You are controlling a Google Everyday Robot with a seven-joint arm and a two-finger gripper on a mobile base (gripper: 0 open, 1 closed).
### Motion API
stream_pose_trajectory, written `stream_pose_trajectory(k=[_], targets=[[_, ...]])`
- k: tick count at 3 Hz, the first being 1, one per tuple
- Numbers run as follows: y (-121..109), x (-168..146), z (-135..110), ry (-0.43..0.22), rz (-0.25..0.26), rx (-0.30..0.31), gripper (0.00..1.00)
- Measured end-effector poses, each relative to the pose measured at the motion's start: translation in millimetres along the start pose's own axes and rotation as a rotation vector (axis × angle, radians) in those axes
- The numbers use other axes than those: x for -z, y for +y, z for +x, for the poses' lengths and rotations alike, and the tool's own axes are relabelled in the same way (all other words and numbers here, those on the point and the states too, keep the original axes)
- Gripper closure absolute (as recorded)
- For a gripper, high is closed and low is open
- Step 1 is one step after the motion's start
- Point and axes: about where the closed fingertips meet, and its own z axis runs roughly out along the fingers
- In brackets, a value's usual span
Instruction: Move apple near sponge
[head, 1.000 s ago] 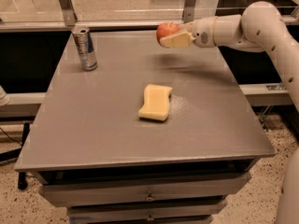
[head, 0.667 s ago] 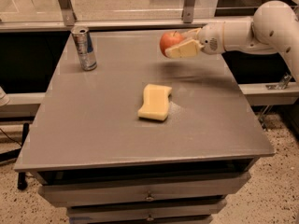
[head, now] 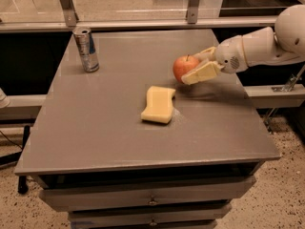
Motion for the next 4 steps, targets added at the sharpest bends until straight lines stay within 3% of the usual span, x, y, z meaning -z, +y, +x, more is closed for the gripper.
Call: stream_pose_trajectory(k=[1, 2, 3, 4], targets=[[25, 11, 17, 0.035, -0.026, 0.020, 1.00], [48, 14, 25, 0.026, -0.056, 0.040, 1.00], [65, 5, 28, -0.014, -0.092, 0.046, 0.82], [76, -6, 26, -0.058, -0.121, 0.054, 0.57]])
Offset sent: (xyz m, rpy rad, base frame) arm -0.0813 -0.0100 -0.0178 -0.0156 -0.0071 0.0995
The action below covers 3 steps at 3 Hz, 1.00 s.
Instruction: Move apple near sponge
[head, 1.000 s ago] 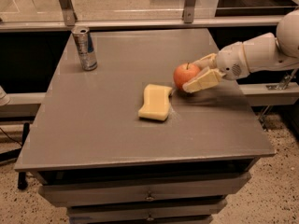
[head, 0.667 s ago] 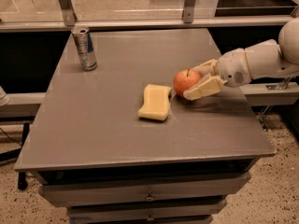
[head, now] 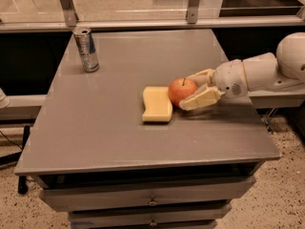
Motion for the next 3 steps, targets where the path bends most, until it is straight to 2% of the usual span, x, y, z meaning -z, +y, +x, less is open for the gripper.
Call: stream_pose_trajectory(k=[2, 3], targets=[[8.6, -6.3, -3.3, -0.034, -0.020, 0.021, 0.11], [8.1, -4.1, -4.2, -0.032, -0.018, 0.035, 0.00]])
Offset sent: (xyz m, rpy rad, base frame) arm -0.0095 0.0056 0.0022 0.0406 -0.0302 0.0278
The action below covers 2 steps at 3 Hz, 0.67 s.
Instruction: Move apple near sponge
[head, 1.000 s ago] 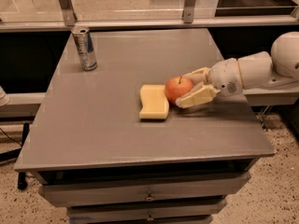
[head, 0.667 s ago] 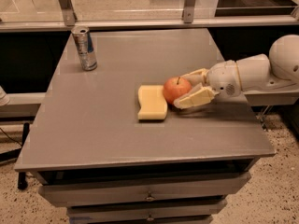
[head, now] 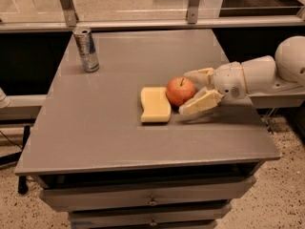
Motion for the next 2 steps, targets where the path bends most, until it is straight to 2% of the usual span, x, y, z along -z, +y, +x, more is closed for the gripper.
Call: stream_pose_trajectory(k=[1, 2], targets=[[-3, 4, 0, 0.010, 0.006, 0.015, 0.00], [-19, 28, -1, 0.037, 0.064, 0.045, 0.00]])
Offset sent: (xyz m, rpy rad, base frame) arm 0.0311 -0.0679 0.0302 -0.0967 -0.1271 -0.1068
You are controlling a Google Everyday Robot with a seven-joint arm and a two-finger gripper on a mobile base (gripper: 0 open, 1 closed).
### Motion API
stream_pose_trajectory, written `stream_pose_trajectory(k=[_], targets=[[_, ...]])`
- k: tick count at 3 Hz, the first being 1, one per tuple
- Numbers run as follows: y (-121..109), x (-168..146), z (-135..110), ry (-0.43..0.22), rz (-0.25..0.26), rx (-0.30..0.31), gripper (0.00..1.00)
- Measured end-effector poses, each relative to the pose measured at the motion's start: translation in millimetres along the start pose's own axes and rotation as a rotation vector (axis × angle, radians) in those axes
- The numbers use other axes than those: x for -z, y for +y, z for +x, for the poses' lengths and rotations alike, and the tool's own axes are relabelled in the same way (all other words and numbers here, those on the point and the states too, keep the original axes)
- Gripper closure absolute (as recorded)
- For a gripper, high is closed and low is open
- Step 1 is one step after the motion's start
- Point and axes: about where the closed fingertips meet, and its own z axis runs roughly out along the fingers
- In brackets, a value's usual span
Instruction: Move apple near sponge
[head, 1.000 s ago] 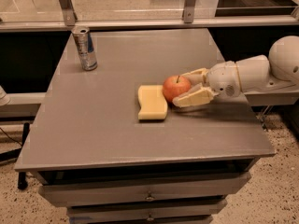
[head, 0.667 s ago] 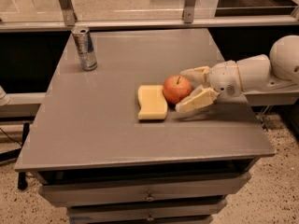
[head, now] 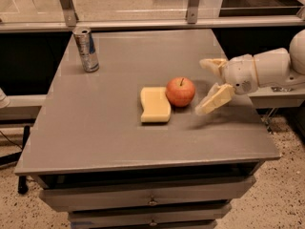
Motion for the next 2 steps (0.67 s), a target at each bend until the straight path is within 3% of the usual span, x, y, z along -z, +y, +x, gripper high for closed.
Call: stream_pose_trajectory(k=[1, 2], targets=[[-31, 49, -10, 0.024, 0.134, 0.060, 0.00], [-58, 105, -19, 0.092, 0.330, 0.076, 0.00]])
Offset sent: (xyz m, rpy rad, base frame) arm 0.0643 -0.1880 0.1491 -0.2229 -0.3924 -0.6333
